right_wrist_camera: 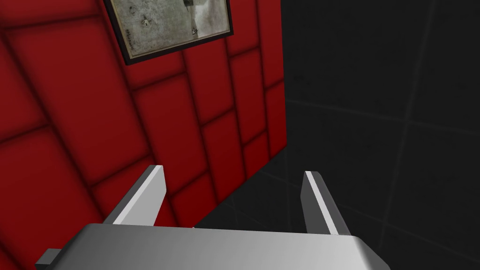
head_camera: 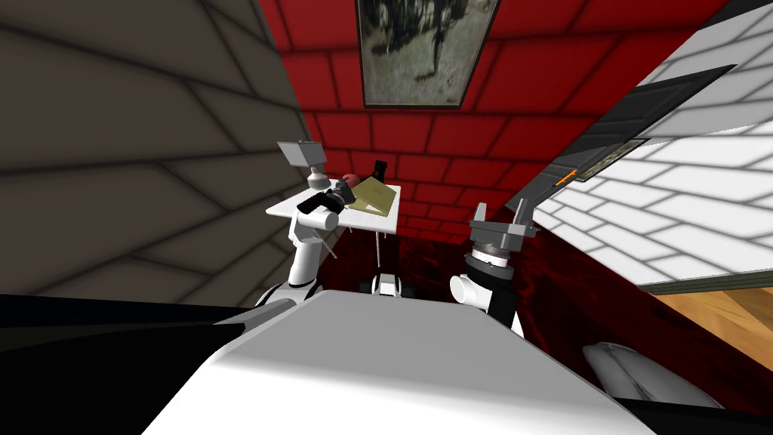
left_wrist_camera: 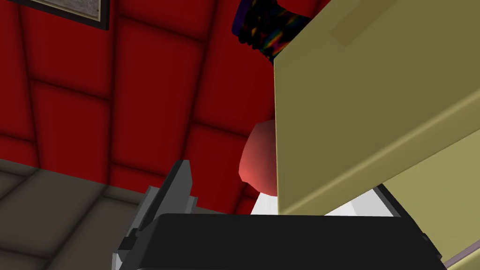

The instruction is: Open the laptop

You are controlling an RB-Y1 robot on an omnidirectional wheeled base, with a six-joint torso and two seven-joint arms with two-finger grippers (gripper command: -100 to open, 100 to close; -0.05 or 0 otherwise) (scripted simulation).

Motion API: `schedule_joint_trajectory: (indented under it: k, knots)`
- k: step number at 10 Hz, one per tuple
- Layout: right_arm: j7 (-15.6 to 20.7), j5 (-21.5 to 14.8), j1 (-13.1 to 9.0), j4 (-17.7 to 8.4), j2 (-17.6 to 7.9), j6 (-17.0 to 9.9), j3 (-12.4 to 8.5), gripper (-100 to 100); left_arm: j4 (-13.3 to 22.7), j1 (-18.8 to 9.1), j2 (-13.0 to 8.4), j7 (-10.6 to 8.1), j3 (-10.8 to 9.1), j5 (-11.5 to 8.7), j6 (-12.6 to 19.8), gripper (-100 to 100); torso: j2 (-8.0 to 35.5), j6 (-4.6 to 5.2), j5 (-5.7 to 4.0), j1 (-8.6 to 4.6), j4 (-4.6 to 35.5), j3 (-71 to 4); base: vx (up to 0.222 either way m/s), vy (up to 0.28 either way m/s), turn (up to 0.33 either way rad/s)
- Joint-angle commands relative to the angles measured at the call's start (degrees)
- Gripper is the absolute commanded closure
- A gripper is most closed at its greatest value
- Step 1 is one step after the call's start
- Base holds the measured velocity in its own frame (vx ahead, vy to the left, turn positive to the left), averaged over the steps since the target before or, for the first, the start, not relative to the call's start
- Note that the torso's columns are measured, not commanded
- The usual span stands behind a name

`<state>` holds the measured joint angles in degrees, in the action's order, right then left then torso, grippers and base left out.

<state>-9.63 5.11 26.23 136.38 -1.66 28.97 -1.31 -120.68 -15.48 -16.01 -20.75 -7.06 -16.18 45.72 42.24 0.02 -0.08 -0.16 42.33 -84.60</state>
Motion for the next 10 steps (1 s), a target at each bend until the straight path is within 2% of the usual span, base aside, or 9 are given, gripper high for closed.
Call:
schedule_joint_trajectory:
  k: [1,5,6,7,10]
  knots:
    - [0.0,0.0,0.0,0.0,0.0,0.0,0.0,0,-3.5,-0.7,-0.7,-1.19,-0.58,-0.3,4.0,-100,0.1,0.0,0.03,0.07,0.0,0.0,0.049,-0.018,0.015]
    - [0.0,0.0,0.0,0.0,0.0,0.0,0.0,0,-8.5,-1.4,-2.1,-2.83,-1.55,-1.2,9.6,-100,0.2,-0.04,0.07,0.18,0.0,0.1,0.04,-0.009,0.022]
    - [0.0,0.0,0.0,0.0,0.0,0.0,0.0,0,-7.6,-1.2,-1.9,-2.48,-1.35,-1.1,8.5,-100,0.1,-0.04,0.06,0.17,0.0,0.1,0.018,-0.001,0.006]
    - [0.0,0.0,0.0,0.0,0.0,0.0,0.0,0,-7.7,-1.2,-2.0,-2.58,-1.42,-1.1,8.9,0,0.1,-0.02,0.07,0.16,0.0,0.1,0.0,0.0,0.0]
    - [0.0,0.0,0.0,0.0,0.0,0.0,0.0,0,-7.6,-1.0,-2.0,-2.5,-1.35,-1.1,9.1,0,0.2,-0.02,0.08,0.17,0.1,0.1,0.0,0.0,0.0]
